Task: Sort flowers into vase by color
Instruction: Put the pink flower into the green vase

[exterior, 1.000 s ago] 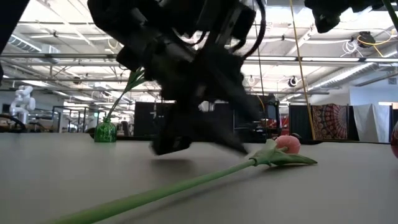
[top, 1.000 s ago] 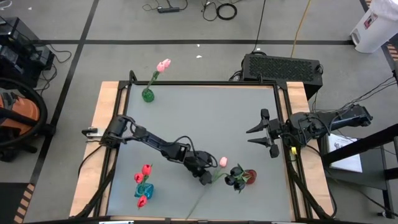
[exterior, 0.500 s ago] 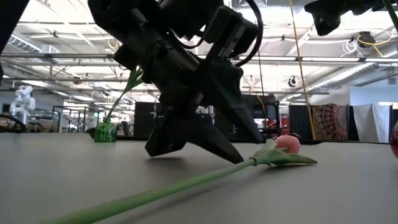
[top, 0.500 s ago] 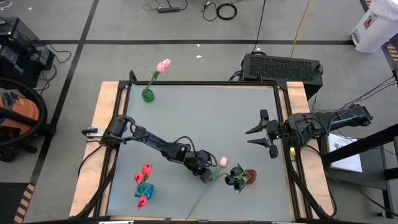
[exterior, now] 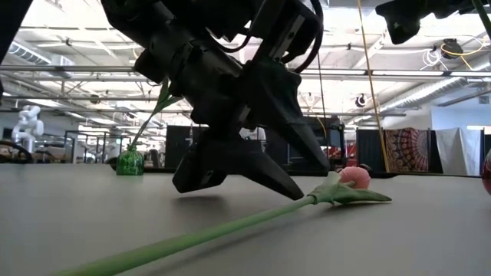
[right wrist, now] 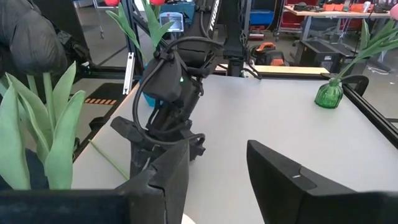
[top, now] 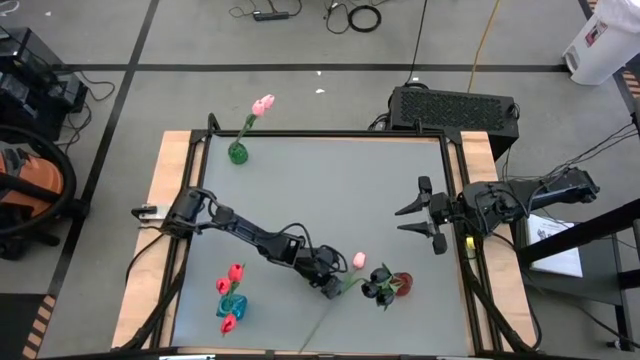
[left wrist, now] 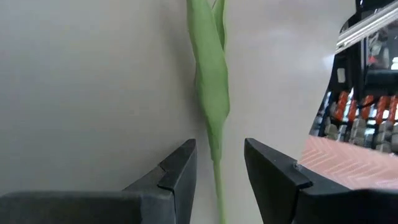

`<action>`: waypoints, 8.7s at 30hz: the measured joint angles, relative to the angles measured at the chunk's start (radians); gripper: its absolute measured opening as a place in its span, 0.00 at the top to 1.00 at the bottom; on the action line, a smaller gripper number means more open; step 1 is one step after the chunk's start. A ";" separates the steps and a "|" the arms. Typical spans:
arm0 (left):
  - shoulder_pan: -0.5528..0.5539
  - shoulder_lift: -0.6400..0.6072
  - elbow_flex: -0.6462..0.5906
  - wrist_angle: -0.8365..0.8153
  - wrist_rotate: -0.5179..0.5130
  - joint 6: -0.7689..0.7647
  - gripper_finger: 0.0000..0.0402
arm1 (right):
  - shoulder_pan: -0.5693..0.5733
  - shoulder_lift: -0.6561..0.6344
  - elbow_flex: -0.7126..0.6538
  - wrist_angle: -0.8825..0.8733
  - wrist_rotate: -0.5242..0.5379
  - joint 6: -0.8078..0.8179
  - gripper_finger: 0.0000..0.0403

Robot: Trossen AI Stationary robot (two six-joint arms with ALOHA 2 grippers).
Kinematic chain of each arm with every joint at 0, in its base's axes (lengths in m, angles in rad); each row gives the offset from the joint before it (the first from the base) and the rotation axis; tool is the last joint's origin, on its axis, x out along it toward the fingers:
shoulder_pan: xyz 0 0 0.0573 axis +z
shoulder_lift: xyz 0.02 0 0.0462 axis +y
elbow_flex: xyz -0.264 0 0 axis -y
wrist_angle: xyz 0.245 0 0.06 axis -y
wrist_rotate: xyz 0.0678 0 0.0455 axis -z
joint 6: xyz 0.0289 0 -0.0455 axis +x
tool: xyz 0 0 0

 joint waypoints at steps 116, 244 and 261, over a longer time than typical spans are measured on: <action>-0.052 0.048 0.090 -0.064 -0.056 0.043 0.65 | 0.000 0.000 0.000 -0.007 0.000 0.000 0.62; 0.177 -1.194 -0.406 -0.543 -0.198 1.192 0.62 | -0.002 0.044 0.000 -0.149 0.153 -0.198 0.62; 0.177 -1.106 -0.468 -0.223 -0.270 1.190 0.62 | -0.023 0.374 0.000 -0.164 0.105 -0.479 0.62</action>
